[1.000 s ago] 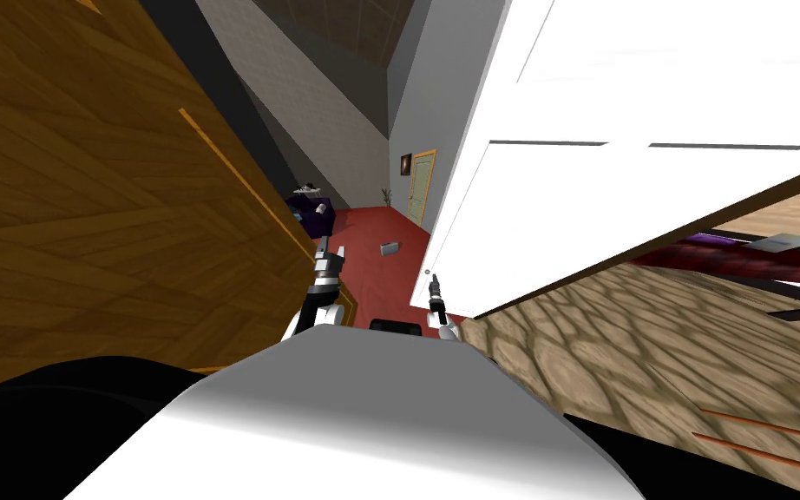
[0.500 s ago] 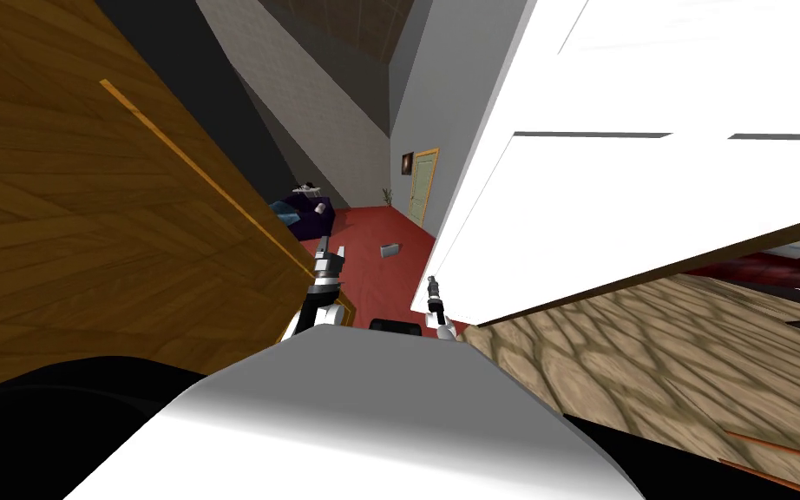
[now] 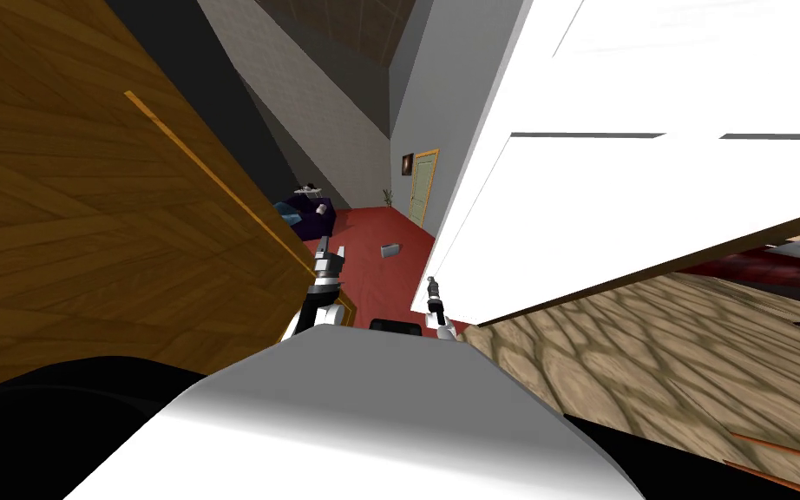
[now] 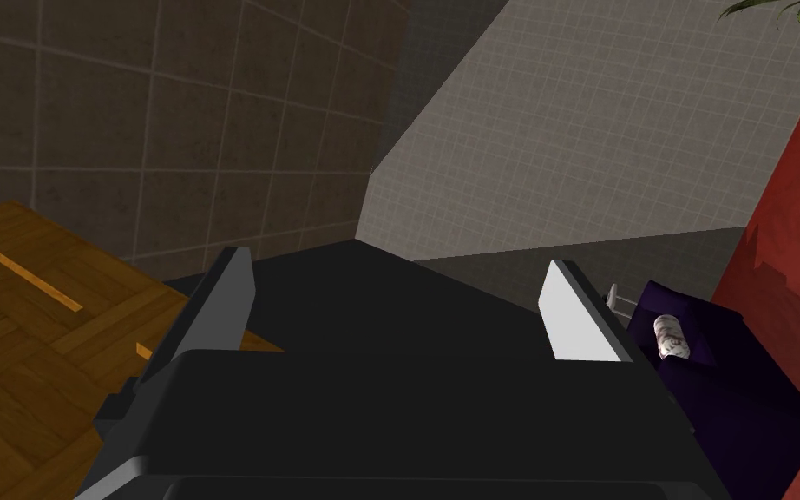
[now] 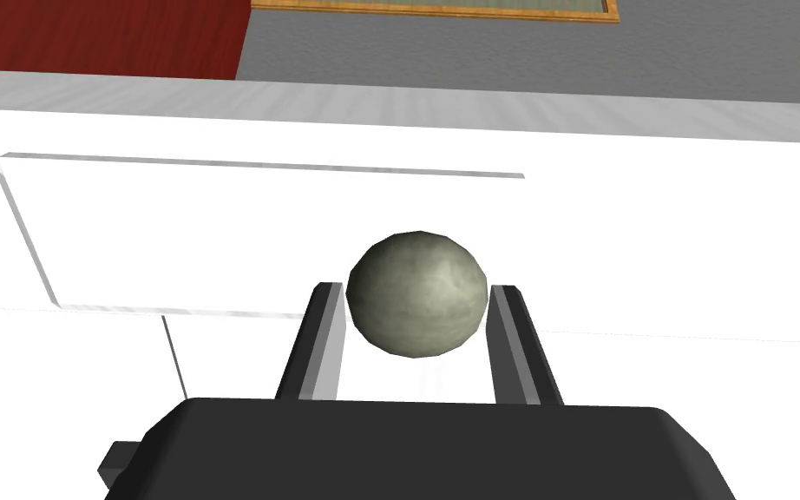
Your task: Push the door open
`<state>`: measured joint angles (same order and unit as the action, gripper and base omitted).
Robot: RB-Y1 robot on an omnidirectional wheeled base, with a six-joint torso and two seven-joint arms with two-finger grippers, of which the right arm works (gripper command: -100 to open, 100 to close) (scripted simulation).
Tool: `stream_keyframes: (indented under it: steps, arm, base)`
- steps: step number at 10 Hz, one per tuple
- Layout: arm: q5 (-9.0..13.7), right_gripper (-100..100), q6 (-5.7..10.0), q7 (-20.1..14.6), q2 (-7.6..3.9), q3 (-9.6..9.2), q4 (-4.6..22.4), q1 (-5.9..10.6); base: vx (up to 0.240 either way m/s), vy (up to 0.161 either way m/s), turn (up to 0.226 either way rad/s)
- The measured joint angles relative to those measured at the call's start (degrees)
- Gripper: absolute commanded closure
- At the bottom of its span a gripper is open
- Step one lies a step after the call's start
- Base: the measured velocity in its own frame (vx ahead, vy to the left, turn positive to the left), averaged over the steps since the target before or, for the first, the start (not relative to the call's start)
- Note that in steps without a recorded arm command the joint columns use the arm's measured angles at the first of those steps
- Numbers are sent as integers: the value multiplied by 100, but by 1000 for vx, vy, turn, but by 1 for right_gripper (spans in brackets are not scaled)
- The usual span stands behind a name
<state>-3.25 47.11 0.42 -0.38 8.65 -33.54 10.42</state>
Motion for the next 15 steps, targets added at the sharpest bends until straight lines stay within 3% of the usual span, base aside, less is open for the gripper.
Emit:
stream_keyframes:
  steps: [2,3,4,5,6,7,9,13,14,15]
  arm:
    - [65,100,88,120,-27,99,218,34]
    - [79,100,85,126,-68,119,182,24]
    - [68,100,-64,89,-91,100,-107,-68]
    - [106,100,-103,122,-102,156,-63,-4]
    - [139,100,-127,170,-96,204,-115,-46]
    - [193,100,-68,233,-104,292,45,48]
    - [275,100,-74,344,-52,428,3,49]
    - [455,100,-97,545,205,728,-93,34]
    - [463,100,-94,553,205,741,-108,41]
    - [466,100,-189,580,209,752,-313,-83]
  base:
    - [168,51,-43]
    - [55,21,9]
    - [131,23,-37]
    - [204,59,-69]
    - [215,69,-95]
    - [196,50,-62]
    - [218,53,-81]
    - [180,31,-69]
    - [118,28,-12]
    - [131,28,-41]
